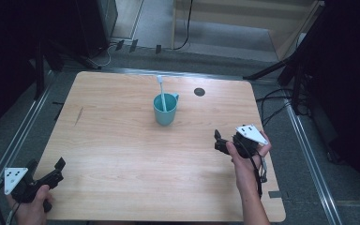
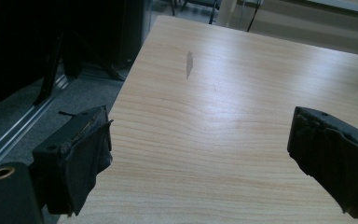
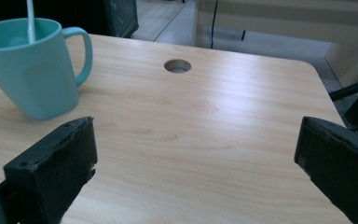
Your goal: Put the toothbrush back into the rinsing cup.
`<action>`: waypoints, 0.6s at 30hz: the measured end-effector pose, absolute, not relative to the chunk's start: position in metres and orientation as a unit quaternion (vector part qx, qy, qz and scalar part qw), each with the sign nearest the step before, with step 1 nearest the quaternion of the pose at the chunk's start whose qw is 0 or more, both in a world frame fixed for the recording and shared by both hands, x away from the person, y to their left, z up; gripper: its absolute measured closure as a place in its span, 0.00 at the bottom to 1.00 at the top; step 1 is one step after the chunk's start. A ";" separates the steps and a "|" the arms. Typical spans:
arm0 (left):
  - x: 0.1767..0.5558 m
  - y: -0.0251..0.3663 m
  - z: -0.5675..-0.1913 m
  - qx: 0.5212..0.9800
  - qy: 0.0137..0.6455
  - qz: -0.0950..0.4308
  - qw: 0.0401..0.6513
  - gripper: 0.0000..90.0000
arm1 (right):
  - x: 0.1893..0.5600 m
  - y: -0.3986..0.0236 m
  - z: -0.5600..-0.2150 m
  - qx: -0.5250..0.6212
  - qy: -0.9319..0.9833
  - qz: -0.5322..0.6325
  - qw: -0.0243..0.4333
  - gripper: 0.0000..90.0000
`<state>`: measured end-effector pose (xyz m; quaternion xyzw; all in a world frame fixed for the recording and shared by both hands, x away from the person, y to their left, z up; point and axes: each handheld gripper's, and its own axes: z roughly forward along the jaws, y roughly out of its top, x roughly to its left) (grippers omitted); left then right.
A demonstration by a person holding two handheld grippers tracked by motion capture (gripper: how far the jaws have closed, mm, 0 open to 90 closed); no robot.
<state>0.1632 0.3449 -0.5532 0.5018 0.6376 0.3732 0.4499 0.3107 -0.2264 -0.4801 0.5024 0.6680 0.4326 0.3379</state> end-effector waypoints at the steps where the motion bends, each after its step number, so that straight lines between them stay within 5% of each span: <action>1: 0.163 0.345 -0.553 0.502 0.638 0.374 0.449 0.07 | 0.305 -0.236 -0.484 0.508 0.666 0.431 0.337 0.00; 18: 0.163 0.345 -0.553 0.502 0.640 0.371 0.449 0.07 | 0.261 -0.296 -0.520 0.537 0.649 0.427 0.330 0.00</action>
